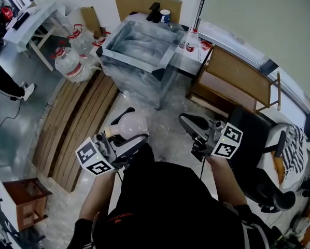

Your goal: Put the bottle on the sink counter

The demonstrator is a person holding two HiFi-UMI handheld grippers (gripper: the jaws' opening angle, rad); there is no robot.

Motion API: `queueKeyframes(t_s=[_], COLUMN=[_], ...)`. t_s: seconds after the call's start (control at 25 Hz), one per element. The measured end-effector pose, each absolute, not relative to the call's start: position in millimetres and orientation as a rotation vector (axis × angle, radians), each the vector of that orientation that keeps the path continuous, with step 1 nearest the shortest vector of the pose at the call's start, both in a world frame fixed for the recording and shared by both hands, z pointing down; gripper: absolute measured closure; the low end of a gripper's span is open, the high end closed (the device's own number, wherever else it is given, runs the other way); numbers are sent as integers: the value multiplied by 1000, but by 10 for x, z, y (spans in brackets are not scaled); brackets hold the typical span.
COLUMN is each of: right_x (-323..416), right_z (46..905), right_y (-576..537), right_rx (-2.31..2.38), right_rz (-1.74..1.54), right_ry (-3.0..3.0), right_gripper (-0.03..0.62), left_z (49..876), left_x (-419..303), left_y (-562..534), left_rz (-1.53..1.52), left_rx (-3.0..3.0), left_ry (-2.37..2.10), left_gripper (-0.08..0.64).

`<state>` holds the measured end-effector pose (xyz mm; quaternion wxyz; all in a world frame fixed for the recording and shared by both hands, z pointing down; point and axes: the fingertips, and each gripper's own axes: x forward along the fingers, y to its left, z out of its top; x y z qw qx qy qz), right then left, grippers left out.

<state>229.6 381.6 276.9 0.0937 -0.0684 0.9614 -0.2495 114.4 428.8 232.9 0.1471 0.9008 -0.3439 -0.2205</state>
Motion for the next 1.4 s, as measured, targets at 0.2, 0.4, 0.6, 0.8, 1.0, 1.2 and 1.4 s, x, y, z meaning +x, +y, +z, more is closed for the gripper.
queueKeyframes(t_s=[0.2, 0.4, 0.6, 0.8, 1.0, 1.2, 1.4], right_x=[2244, 2088, 1755, 1321, 936, 618, 292], right_z=[2838, 2977, 3053, 3080, 3145, 3184, 3192], right_y=[3540, 3206, 2713, 2174, 1635, 1131, 667], right_rx=[-220, -247, -260, -261, -295, -340, -364], right_rz=[-744, -767, -799, -829, -864, -894, -915], right_ry=[2856, 2860, 2856, 2856, 2857, 2854, 2854], right_gripper=[591, 591, 591, 591, 591, 591, 591], left_z=[2377, 2497, 2557, 2597, 2660, 2703, 2717], left_x=[1063, 875, 556, 166, -234, -556, -882], left_y=[3991, 3628, 3098, 2499, 1926, 1393, 901], left_rz=[-639, -630, -616, -598, -591, -567, -563], left_rx=[2595, 2586, 2578, 2566, 2546, 2539, 2531], left_ry=[-981, -971, -958, -947, -927, -899, -872], left_gripper=[166, 166, 166, 166, 166, 166, 166])
